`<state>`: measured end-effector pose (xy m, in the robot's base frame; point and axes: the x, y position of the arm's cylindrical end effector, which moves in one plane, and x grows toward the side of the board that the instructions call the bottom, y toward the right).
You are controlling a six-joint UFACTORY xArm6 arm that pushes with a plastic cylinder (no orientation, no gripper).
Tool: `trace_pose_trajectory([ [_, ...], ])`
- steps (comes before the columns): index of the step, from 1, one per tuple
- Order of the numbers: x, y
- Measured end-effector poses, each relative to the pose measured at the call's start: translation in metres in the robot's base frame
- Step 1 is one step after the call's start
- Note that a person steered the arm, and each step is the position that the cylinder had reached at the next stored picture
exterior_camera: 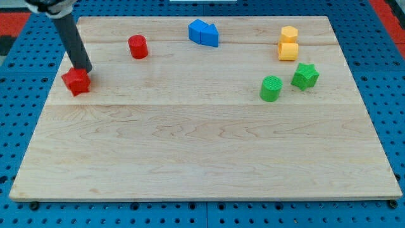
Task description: Push the red circle into the red star
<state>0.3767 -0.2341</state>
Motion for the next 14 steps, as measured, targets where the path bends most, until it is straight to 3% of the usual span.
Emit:
trace_pose_trajectory([
  [2, 0.095, 0.001],
  [3, 0.099, 0.023],
  [5, 0.015, 0.172],
  [7, -0.125, 0.195],
  [9, -0.070, 0.126],
  [11, -0.135, 0.133],
  [12, -0.087, 0.085],
  [14, -0.001, 0.043],
])
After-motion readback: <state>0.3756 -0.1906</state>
